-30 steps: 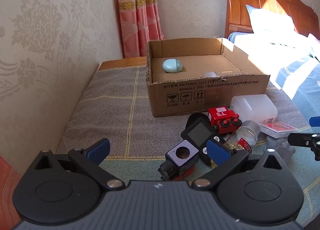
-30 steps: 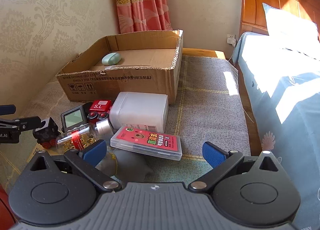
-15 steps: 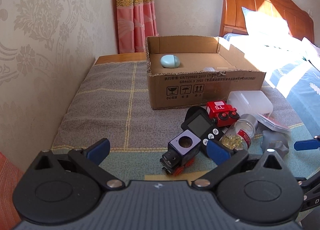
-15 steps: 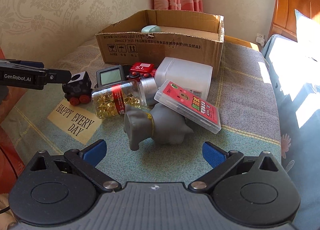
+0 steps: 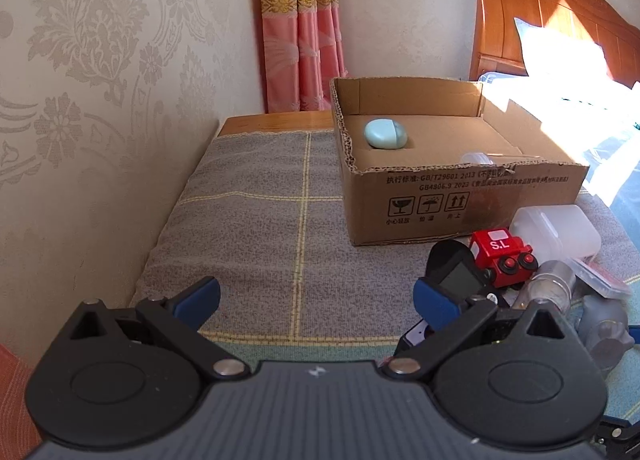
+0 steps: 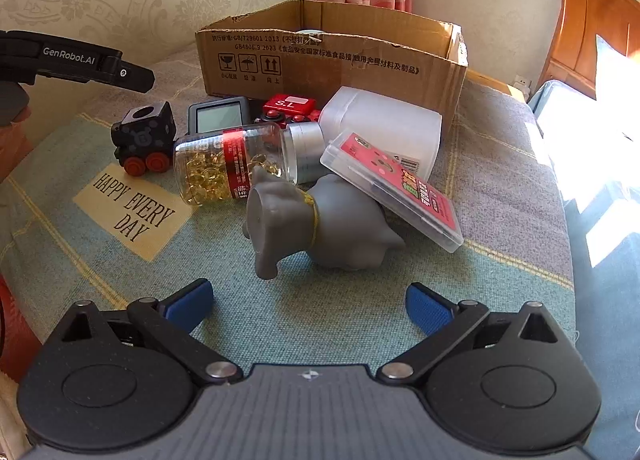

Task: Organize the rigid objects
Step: 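Return the left tool to the black toy train and grasp it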

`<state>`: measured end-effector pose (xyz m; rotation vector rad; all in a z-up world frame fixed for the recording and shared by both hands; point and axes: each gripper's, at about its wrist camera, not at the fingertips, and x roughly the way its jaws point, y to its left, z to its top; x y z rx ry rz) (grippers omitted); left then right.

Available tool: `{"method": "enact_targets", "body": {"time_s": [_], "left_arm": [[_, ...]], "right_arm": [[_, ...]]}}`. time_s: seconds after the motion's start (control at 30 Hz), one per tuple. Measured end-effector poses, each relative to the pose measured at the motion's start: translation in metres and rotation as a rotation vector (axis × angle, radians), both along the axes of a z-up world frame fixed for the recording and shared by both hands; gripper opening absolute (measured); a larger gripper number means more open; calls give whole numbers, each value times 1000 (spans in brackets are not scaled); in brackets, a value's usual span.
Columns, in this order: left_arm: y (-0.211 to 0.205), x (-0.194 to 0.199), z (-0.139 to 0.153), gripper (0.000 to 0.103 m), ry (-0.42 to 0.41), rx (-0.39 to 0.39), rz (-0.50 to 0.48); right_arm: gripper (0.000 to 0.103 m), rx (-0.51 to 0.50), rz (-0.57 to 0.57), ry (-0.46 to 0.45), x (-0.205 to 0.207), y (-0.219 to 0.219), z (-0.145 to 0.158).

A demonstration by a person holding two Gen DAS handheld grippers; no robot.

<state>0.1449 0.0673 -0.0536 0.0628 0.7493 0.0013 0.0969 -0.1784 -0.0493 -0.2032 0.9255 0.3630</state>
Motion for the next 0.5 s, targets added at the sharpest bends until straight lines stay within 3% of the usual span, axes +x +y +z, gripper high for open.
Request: {"method": "enact_targets", "body": {"time_s": [0.5], "left_arm": [[-18,-49,-4,102,61,-41,-167]], "right_arm": [[103,13,17,-27,-3,-2,-1]]}}
